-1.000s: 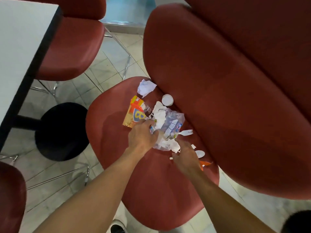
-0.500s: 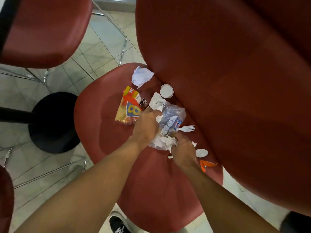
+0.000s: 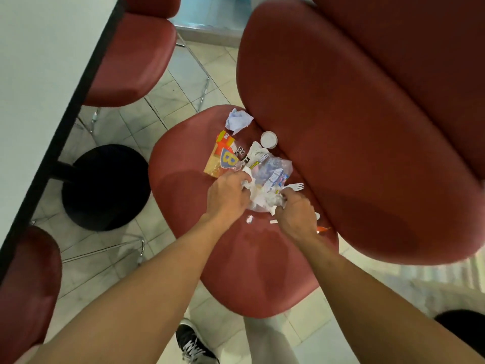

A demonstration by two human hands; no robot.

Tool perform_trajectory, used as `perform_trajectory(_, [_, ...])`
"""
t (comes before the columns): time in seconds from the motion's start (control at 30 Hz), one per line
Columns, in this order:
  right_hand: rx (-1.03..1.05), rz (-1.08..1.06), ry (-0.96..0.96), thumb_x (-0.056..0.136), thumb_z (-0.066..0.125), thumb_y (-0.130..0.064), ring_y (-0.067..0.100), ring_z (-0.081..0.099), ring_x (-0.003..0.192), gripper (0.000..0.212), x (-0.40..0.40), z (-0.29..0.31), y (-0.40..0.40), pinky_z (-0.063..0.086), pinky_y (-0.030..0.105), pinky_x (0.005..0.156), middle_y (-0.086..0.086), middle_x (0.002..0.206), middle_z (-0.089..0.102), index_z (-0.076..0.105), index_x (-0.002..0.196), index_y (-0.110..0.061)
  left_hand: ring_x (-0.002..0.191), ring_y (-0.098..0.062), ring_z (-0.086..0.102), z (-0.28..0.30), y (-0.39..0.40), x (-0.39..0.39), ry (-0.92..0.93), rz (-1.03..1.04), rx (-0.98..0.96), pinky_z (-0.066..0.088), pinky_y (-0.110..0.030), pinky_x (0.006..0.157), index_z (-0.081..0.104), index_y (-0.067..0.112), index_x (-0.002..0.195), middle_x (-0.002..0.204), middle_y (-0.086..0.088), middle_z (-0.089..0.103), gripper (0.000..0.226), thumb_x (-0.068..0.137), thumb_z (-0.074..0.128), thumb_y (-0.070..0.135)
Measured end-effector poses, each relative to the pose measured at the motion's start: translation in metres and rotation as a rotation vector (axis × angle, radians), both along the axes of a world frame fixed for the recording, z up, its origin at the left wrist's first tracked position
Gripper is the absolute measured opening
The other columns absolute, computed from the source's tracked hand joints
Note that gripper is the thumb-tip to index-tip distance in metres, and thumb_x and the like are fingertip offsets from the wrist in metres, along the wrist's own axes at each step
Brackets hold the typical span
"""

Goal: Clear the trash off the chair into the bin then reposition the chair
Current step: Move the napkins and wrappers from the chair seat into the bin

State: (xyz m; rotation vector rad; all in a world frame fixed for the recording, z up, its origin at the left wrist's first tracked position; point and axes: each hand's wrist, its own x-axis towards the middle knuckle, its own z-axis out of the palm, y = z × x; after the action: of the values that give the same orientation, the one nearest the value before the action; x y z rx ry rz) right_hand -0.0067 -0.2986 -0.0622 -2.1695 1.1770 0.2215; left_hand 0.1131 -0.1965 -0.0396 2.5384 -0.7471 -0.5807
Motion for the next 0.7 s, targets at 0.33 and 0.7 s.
perform_trajectory(0.33, [-0.018, 0.152, -0.042, 0.084, 0.057, -0.018, 0.034, 0.059, 0.104, 0.034, -0.017, 0.067, 0.115, 0.048, 0.039, 0.082, 0.010, 0.109, 0.065, 0.056, 0.117, -0.017, 0.095, -0.027, 0.062, 0.055, 0.141, -0.049, -0.038, 0.206, -0.051, 0.046, -0.033, 0.075, 0.069, 0.028, 0.105, 0.101, -0.002, 0.068, 0.023, 0.084, 0.060, 0.024])
perform_trajectory(0.7, [0.022, 0.365, -0.084, 0.085, 0.058, -0.037, 0.034, 0.064, 0.087, 0.023, -0.027, 0.096, 0.277, 0.052, 0.039, 0.072, 0.007, 0.095, 0.068, 0.059, 0.102, -0.022, 0.094, -0.024, 0.062, 0.066, 0.328, -0.091, 0.003, 0.503, -0.010, 0.045, -0.030, 0.075, 0.069, 0.027, 0.100, 0.103, 0.000, 0.067, 0.017, 0.084, 0.065, 0.025])
